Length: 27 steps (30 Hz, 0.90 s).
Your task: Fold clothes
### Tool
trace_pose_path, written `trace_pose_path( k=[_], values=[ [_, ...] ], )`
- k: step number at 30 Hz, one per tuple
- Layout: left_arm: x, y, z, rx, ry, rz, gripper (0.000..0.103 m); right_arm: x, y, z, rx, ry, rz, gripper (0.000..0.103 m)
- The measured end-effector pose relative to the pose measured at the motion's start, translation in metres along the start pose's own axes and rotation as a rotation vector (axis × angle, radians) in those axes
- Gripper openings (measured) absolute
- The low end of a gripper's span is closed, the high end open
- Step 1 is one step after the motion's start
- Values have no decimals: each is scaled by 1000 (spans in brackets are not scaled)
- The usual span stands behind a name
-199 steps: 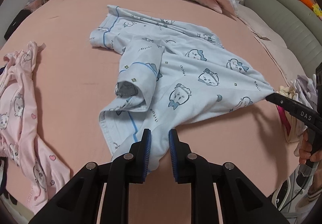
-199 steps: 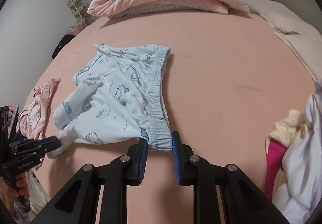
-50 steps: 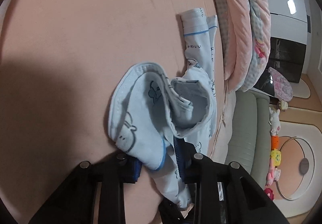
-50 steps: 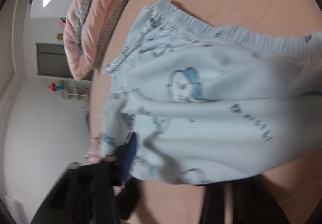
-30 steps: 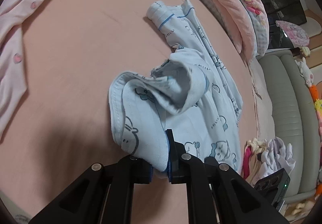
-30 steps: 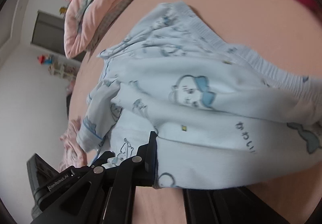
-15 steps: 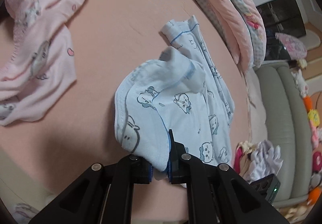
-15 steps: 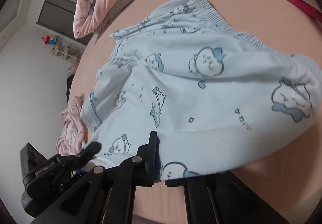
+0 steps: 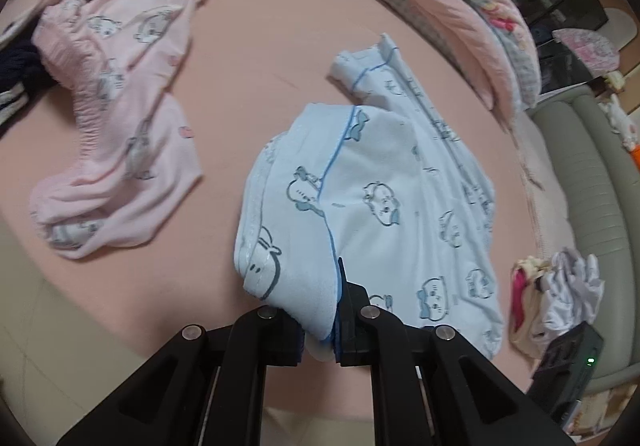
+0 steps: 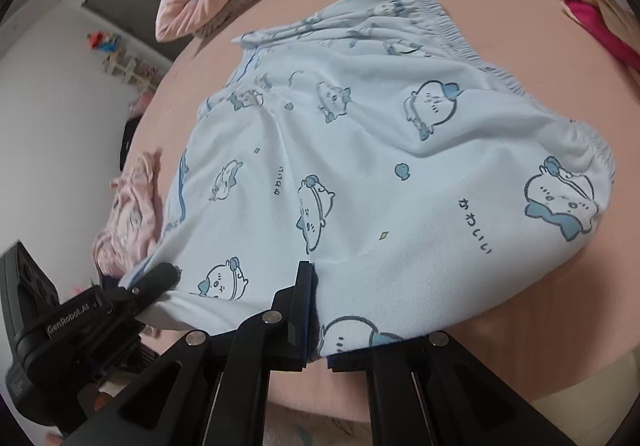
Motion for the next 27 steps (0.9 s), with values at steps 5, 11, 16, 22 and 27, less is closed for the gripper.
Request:
trace_pose_path(
  k=[5, 11, 16, 22, 27],
  values=[
    [7, 2, -14, 13, -50, 4, 8, -2, 14, -12, 58, 10, -34, 3],
    [0, 13, -27, 34, -92, -68, 8, -1, 25, -16, 103, 49, -48, 3],
    [-2, 19, -27, 4, -117, -94, 9, 2, 25, -11, 144, 100, -51, 3],
    [0, 21, -23, -20, -117, -89, 8, 6, 27, -5, 161, 125, -50, 3],
    [1, 16, -19, -23, -106, -82, 10, 8, 25, -3, 149, 97, -50, 3]
  ],
)
Point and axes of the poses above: each gripper's, at about its wrist camera, not at the fingertips, and x roughly against the way its jaws point, z to its right, y to its underside, the point moved 7 cm from there along -x, roughly the way its jaws point, and after that the axes turned 10 degrees about z, right-handed, at the moved point
